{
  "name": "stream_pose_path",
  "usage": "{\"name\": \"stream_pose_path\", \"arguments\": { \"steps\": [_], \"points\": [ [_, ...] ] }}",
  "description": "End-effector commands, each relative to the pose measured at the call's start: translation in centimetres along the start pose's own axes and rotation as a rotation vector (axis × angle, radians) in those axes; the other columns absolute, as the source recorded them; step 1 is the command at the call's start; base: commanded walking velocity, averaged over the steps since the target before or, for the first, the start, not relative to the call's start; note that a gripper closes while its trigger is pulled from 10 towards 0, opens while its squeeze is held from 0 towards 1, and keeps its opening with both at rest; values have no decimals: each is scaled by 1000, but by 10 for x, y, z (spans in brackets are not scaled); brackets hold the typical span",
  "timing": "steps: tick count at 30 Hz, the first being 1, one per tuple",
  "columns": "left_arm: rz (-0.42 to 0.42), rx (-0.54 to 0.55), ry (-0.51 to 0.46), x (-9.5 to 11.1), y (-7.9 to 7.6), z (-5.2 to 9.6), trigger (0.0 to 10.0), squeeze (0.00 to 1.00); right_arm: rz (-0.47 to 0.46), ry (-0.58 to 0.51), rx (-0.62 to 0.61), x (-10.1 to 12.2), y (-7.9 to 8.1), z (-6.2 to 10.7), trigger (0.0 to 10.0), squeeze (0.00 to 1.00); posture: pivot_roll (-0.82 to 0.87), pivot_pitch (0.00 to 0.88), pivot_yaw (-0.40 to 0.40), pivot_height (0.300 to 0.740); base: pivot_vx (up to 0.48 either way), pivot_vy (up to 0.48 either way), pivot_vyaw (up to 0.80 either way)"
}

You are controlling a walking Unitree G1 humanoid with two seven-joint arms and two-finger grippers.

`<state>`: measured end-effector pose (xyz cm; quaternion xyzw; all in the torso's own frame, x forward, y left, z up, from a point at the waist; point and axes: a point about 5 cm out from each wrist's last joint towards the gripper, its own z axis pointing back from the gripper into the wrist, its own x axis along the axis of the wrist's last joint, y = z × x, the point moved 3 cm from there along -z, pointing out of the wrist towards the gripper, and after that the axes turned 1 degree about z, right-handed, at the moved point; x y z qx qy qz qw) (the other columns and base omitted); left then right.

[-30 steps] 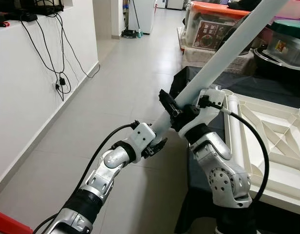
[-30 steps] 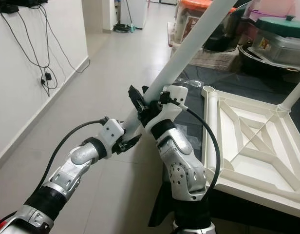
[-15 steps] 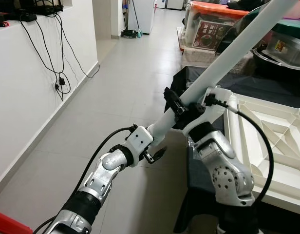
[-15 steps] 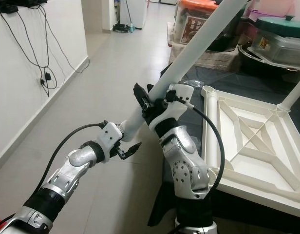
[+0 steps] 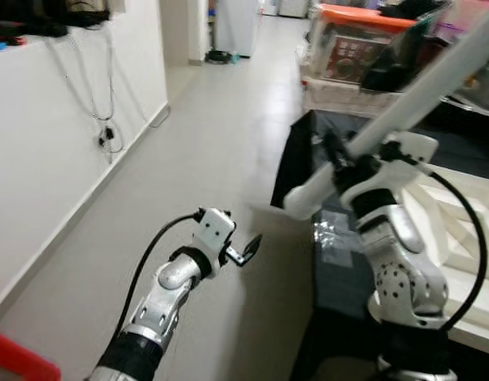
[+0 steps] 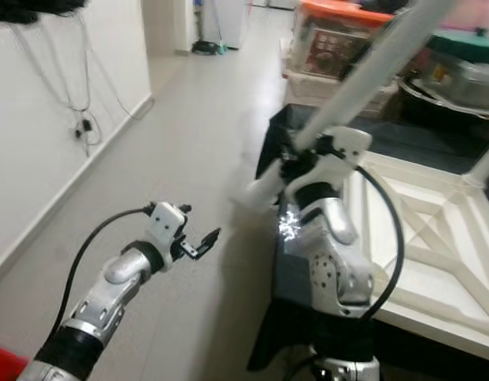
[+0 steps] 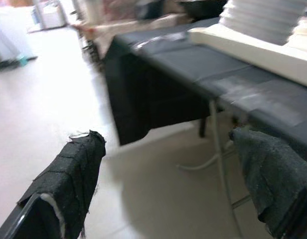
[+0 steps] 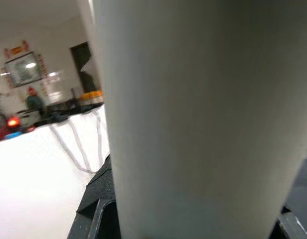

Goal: Building children table

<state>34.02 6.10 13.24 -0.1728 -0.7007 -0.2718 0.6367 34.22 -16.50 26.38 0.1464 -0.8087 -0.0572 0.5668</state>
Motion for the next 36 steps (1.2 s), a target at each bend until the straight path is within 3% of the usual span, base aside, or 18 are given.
{"name": "stream_pose_path", "arguments": {
  "steps": [1,11,25,36],
  "points": [
    [22,8,13,-5,-2,3,10000,0,13,-11,-24,0,-3,2,10000,0,81,0,-93,740,0,-454,800],
    [24,3,25,-6,-6,1,10000,0,9,14,-66,-6,-11,1,10000,0,77,0,-95,740,0,-460,80],
    [68,33,42,-8,-5,3,10000,0,29,14,-44,-7,-10,0,10000,0,76,0,-96,740,0,0,0],
    [108,40,34,-8,-10,3,10000,0,55,21,-7,-8,-7,0,10000,0,70,0,-97,740,0,0,-800]
  ]
}}
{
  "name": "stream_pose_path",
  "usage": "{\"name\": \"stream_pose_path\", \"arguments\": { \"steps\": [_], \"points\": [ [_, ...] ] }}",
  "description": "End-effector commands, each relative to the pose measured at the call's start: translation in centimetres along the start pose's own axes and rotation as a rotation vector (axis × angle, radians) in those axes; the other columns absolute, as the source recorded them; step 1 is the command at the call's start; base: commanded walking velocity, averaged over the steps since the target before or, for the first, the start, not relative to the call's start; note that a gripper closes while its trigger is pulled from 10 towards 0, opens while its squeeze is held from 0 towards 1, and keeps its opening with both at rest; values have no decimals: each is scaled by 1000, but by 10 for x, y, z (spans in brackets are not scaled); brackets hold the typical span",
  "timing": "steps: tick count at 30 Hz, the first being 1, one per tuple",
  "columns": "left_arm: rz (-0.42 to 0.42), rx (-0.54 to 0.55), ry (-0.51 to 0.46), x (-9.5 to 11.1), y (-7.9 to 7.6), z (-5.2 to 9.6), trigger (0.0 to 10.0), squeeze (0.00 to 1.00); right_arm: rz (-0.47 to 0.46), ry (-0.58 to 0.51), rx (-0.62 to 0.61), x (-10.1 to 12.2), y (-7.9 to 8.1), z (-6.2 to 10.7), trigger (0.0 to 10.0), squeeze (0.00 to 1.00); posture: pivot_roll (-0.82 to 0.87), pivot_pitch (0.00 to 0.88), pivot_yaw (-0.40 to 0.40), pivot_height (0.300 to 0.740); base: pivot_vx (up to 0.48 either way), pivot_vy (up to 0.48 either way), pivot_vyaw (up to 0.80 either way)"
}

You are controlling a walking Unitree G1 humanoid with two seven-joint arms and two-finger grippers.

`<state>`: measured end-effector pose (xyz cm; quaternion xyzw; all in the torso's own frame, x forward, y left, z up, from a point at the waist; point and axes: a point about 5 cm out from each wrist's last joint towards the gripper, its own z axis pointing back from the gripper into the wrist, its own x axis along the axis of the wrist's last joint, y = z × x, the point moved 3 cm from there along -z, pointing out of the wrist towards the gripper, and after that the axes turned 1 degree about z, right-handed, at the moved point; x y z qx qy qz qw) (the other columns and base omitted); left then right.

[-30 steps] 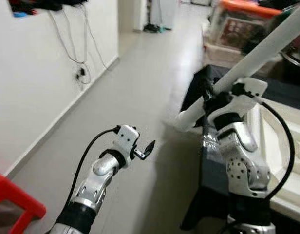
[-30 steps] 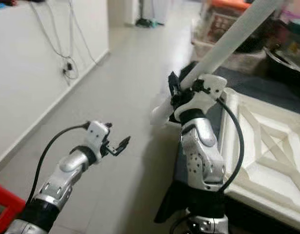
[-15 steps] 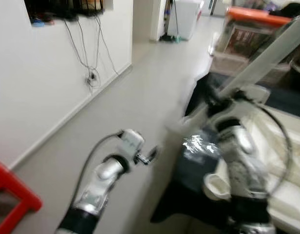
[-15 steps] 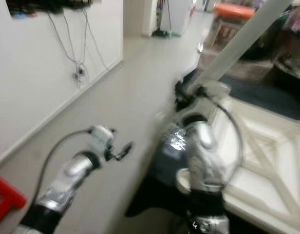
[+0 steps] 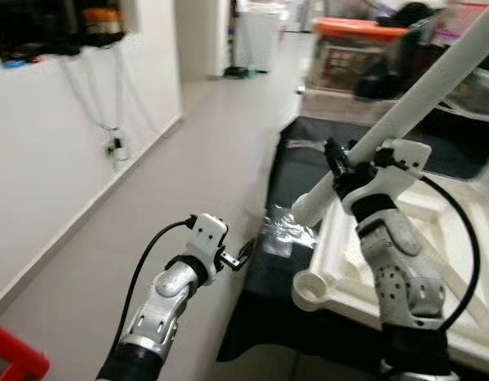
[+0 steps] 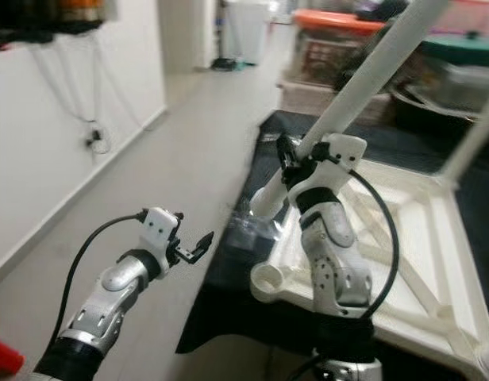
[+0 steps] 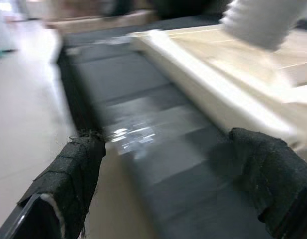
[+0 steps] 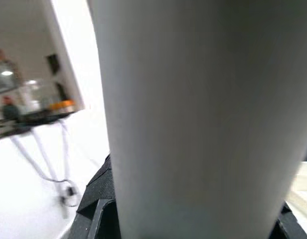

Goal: Building children table

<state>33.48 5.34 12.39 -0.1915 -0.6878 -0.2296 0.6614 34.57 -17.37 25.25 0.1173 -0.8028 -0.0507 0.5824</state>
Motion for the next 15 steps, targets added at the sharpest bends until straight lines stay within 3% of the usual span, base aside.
{"name": "stream_pose_path", "arguments": {
  "steps": [1,5,7,15],
  "points": [
    [16,1,7,-1,0,3,10000,0,4,-10,23,1,5,-1,10000,0,70,0,-97,740,0,0,-800],
    [6,-2,6,-2,-3,3,10000,0,1,-10,26,0,6,-1,10000,0,70,0,-97,740,0,0,-800],
    [-5,1,3,-1,-3,3,10000,0,9,-10,29,0,7,-1,10000,0,70,0,-97,740,0,0,0],
    [-44,4,15,-4,-3,2,10000,0,15,3,40,-4,11,0,10000,0,70,0,-98,740,0,-474,0]
  ]
}}
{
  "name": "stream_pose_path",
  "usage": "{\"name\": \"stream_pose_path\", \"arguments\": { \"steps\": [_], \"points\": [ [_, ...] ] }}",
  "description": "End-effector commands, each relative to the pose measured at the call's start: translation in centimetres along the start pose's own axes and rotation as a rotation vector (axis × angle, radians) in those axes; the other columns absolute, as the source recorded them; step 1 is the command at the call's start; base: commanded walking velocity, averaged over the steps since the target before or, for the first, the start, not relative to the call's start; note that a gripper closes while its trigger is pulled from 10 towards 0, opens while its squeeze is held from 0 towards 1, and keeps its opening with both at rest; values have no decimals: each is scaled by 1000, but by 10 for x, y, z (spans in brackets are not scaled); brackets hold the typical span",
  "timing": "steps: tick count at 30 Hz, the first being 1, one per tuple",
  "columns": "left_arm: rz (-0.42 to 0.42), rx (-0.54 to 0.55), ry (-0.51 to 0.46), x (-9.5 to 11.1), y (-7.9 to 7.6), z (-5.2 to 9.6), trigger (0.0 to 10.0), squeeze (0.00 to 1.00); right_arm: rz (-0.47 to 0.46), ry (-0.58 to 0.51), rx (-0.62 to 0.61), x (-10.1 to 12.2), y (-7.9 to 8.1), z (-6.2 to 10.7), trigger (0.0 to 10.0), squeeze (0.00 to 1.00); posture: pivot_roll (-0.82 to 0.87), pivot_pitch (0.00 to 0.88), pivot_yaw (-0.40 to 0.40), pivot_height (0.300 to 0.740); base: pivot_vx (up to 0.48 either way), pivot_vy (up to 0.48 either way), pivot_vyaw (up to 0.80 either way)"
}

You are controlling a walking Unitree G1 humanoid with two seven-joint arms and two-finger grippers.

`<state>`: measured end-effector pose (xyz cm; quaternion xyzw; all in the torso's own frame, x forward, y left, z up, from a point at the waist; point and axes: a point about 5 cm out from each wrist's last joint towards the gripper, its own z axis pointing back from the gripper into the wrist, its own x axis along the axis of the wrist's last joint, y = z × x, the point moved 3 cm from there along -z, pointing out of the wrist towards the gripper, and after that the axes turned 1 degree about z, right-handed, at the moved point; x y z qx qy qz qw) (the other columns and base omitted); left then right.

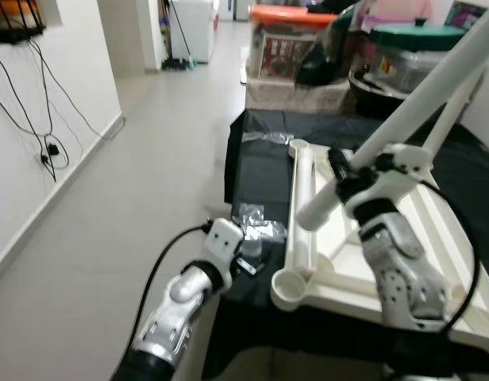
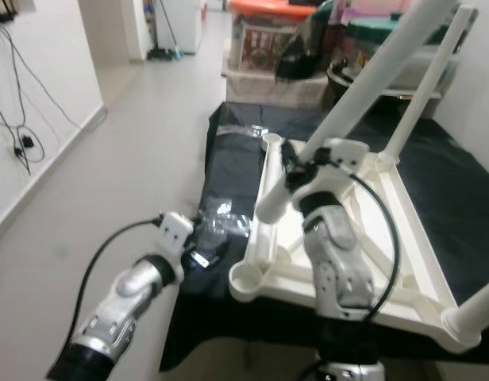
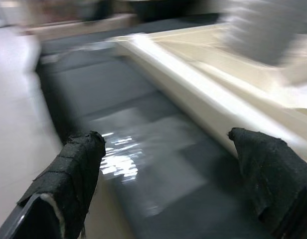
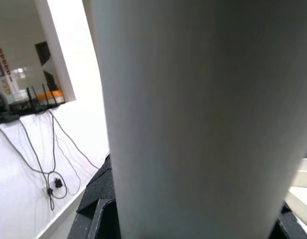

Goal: Building children table

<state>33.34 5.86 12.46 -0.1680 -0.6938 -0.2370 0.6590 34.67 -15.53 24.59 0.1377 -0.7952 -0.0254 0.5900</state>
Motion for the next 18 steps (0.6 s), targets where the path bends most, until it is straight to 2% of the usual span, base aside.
{"name": "stream_pose_path", "arguments": {
  "steps": [1,13,18],
  "points": [
    [12,-16,2,-1,-7,-3,10000,0,20,-26,-19,8,-6,-1,10000,0,71,0,-98,740,0,-307,0],
    [32,51,3,-1,1,-1,10000,0,2,-9,48,7,-1,-5,10000,0,73,0,-103,740,0,-26,0],
    [19,77,-3,1,4,0,10000,0,-30,46,157,0,7,-6,10000,0,78,0,-108,740,0,0,0]
  ]
}}
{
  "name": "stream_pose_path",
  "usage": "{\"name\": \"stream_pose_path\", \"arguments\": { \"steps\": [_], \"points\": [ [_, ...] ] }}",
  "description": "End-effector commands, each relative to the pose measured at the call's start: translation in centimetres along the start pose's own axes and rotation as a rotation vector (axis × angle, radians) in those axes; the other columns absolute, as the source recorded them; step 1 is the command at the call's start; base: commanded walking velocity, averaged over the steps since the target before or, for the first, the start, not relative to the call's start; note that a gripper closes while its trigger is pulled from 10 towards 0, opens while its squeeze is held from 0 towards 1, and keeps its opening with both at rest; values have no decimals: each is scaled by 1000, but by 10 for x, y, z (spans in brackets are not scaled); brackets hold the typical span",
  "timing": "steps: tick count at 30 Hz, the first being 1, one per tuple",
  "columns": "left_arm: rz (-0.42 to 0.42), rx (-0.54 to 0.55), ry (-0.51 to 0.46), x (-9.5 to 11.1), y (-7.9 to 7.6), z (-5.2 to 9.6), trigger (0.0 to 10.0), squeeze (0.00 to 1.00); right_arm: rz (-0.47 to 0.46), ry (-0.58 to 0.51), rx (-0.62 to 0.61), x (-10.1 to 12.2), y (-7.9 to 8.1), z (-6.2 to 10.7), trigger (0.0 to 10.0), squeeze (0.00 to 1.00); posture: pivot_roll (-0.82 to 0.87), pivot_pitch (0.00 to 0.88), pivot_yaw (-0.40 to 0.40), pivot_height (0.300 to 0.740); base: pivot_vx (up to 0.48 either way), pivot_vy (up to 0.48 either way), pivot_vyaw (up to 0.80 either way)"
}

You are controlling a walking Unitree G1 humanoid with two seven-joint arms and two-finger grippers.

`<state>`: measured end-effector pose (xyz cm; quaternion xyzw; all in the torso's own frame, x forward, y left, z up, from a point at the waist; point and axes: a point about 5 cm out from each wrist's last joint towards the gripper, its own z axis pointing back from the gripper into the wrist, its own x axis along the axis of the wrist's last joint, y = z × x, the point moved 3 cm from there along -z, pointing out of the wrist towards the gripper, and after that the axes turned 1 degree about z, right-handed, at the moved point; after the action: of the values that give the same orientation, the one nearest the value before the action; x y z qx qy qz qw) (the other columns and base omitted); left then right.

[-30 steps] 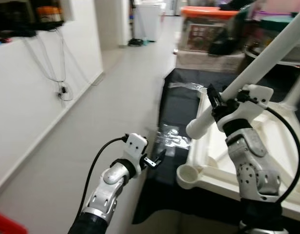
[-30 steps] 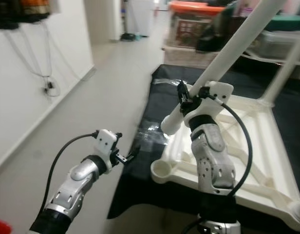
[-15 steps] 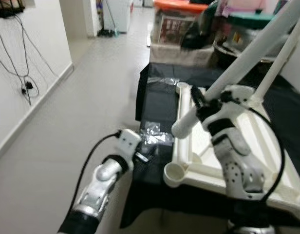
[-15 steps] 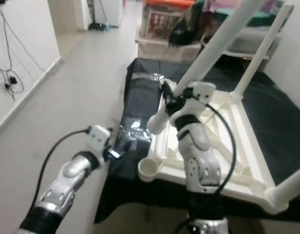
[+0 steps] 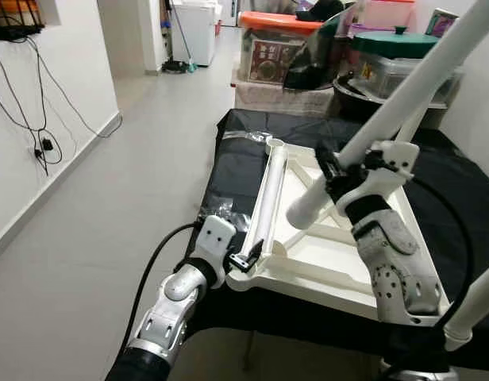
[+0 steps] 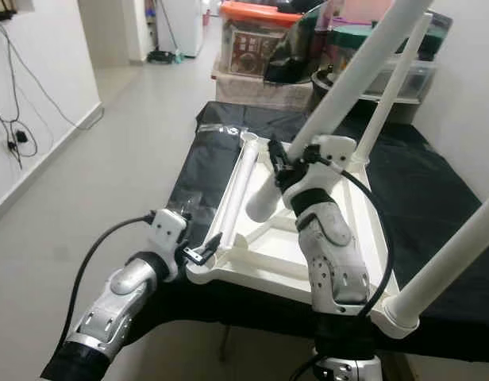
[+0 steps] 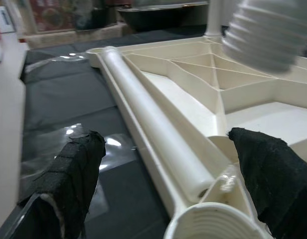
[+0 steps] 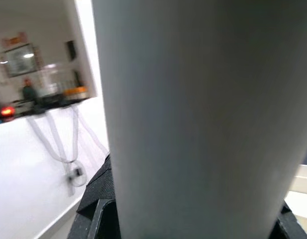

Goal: Building children table

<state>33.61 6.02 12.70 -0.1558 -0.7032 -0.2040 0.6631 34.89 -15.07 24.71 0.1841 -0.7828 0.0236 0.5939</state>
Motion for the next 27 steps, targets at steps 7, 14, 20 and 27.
{"name": "stream_pose_path", "arguments": {
  "steps": [7,14,20,27],
  "points": [
    [-12,32,17,-3,6,7,10000,0,14,14,50,0,0,-4,10000,0,82,0,-113,740,0,0,571],
    [2,12,30,-7,0,13,10000,0,15,27,58,0,-4,-3,10000,0,84,0,-110,740,0,0,800],
    [42,-50,49,-11,-12,21,10000,0,5,39,81,4,-10,-2,10000,0,89,0,-102,740,0,0,133],
    [103,-158,67,-11,-32,42,10000,0,-90,135,312,1,-11,15,10000,0,95,56,-87,740,0,0,0]
  ]
}}
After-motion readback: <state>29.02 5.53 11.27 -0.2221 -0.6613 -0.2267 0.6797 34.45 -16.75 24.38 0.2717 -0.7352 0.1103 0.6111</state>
